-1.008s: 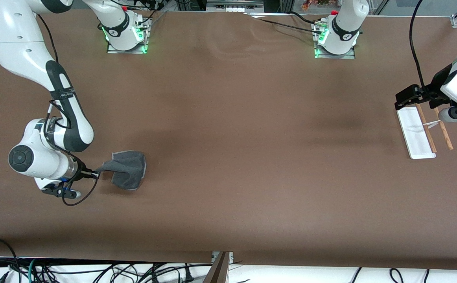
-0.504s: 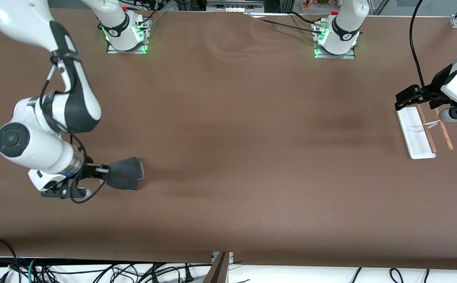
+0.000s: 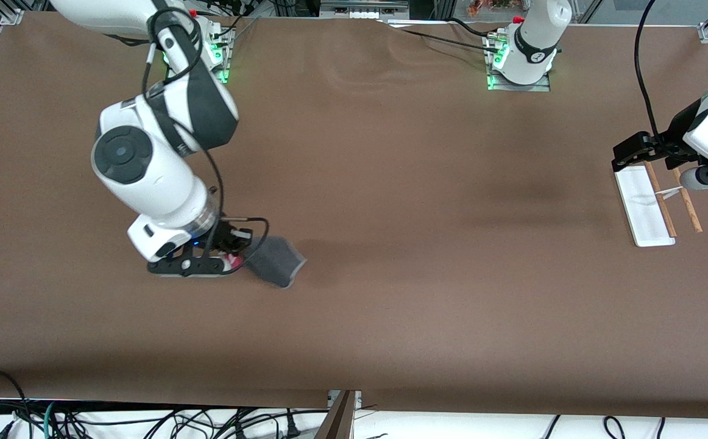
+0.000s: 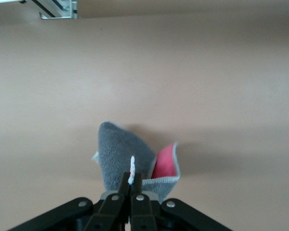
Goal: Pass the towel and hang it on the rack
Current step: 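Lift the grey towel with the right gripper toward the table's middle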
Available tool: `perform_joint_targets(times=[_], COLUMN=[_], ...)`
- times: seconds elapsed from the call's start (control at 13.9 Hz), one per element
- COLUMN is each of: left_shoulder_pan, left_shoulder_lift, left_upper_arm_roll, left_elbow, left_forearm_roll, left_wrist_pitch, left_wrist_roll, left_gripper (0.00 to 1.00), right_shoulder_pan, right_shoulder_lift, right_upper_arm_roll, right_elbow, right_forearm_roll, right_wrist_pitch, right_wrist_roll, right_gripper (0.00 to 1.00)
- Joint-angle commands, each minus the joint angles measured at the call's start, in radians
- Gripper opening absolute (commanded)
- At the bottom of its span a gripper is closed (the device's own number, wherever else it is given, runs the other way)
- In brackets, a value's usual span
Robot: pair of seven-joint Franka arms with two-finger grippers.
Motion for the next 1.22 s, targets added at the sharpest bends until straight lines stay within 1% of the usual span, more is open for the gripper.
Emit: perform_joint_targets(times=[0.0, 0.14, 0.29, 0.36, 0.43, 0.5, 0.58, 0.72, 0.86, 1.15], left_shoulder_pan=[0.001, 0.002, 0.004, 0.004, 0.004, -0.004, -0.002, -0.002, -0.007, -0.004], left_shoulder_lift=[0.006, 0.006, 0.006, 0.006, 0.006, 0.007, 0.009, 0.026, 0.055, 0.046], left_upper_arm_roll=[-0.005, -0.005, -0.005, -0.005, -0.006, -0.006, -0.005, -0.005, -0.005, -0.009], left_elbow=[0.017, 0.017, 0.017, 0.018, 0.018, 0.018, 0.018, 0.018, 0.018, 0.003], left_forearm_roll=[0.03, 0.025, 0.021, 0.022, 0.019, 0.019, 0.016, 0.017, 0.025, 0.019], left_wrist_pitch=[0.001, 0.001, 0.005, 0.008, 0.015, 0.027, 0.035, 0.038, 0.029, 0.015], left_wrist_roll=[-0.002, -0.002, -0.002, -0.002, 0.001, 0.003, 0.003, 0.003, -0.003, 0.0], left_gripper=[1.0, 1.0, 1.0, 1.0, 1.0, 1.0, 1.0, 1.0, 1.0, 1.0], right_shoulder_pan=[0.101, 0.155, 0.19, 0.196, 0.196, 0.207, 0.234, 0.299, 0.323, 0.327], right_shoulder_lift=[-0.003, 0.003, -0.004, -0.006, -0.006, -0.006, -0.003, 0.01, 0.02, 0.02], right_upper_arm_roll=[-0.008, -0.008, 0.0, 0.021, 0.058, 0.094, 0.105, 0.104, 0.104, 0.104], right_elbow=[0.054, 0.074, 0.076, 0.076, 0.076, 0.078, 0.076, 0.075, 0.076, 0.076], right_forearm_roll=[-0.002, -0.002, 0.005, 0.027, 0.048, 0.047, 0.044, 0.039, 0.039, 0.041], right_wrist_pitch=[0.02, 0.083, 0.088, 0.088, 0.091, 0.105, 0.147, 0.209, 0.243, 0.244], right_wrist_roll=[0.201, 0.283, 0.304, 0.317, 0.356, 0.393, 0.416, 0.471, 0.501, 0.502], right_gripper=[0.0, 0.0, 0.0, 0.0, 0.0, 0.0, 0.0, 0.0, 0.0, 0.0])
